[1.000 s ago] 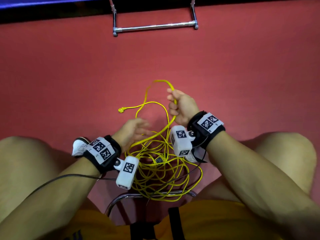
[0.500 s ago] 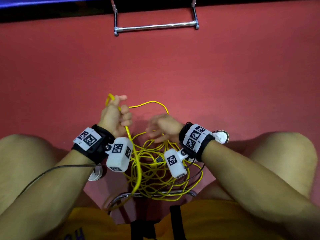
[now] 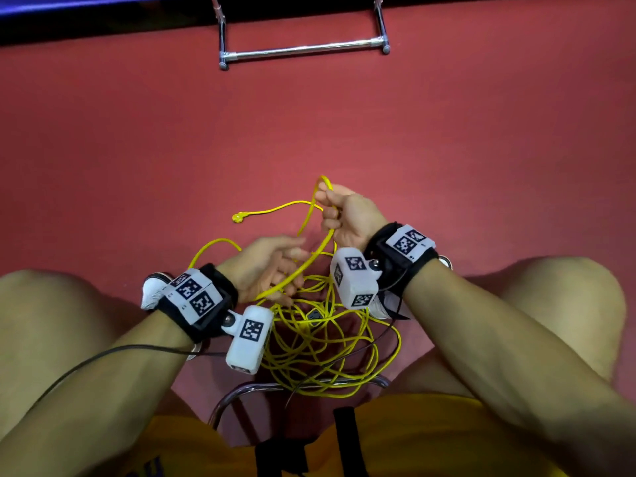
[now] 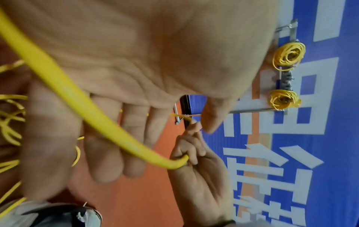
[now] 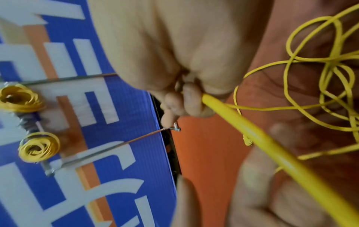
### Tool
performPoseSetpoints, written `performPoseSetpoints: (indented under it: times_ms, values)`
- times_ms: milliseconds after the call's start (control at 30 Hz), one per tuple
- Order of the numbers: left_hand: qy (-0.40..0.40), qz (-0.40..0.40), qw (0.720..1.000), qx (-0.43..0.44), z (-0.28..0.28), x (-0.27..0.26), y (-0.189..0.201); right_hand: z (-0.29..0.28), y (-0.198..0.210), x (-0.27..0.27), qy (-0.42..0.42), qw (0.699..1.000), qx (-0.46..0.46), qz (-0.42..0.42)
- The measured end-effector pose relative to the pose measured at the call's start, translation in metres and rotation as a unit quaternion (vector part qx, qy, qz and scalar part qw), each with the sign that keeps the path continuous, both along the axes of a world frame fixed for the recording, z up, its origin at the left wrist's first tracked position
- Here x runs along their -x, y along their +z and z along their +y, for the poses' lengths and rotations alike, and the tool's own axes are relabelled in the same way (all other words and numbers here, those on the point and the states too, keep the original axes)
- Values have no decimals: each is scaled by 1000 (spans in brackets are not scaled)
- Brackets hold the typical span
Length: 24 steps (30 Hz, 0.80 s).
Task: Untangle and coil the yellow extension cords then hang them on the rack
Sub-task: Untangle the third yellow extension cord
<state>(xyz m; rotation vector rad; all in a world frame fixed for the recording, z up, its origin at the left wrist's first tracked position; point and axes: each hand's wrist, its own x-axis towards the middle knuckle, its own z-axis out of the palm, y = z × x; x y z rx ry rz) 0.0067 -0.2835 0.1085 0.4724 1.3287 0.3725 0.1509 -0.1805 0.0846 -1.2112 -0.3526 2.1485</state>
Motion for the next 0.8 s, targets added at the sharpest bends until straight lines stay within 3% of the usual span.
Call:
performPoseSetpoints:
  times_ms: [133, 200, 267, 367, 467, 533, 600, 667, 733, 800]
  values:
    - [167, -45, 985, 13, 6, 9, -5, -19, 18, 1, 151, 978, -126, 67]
    - [318, -98, 942, -33, 11, 19, -5, -29, 23, 2, 256, 945, -184, 82]
    - [430, -140, 889, -77, 19, 35, -5, -38, 22, 3, 375, 892, -248, 54]
    - [474, -132, 868, -73, 30, 53, -1, -46, 12, 4, 505, 820, -266, -26]
    - [450, -92, 886, -71, 30, 45, 2, -52, 4, 5, 555, 796, -221, -94]
    - [392, -105, 910, -85, 26, 36, 8, -53, 3, 7, 510, 825, -188, -156]
    - [317, -119, 933, -120, 20, 28, 16, -48, -1, 7, 395, 895, -118, -171]
    - [223, -139, 955, -141, 12, 21, 22, -39, -3, 6, 267, 956, -19, -122]
    - [117, -173, 968, -143, 3, 13, 22, -27, -6, 3, 163, 984, 51, -54]
    - [28, -194, 972, -130, -4, 5, 16, -16, -2, -2, 118, 990, 74, -17]
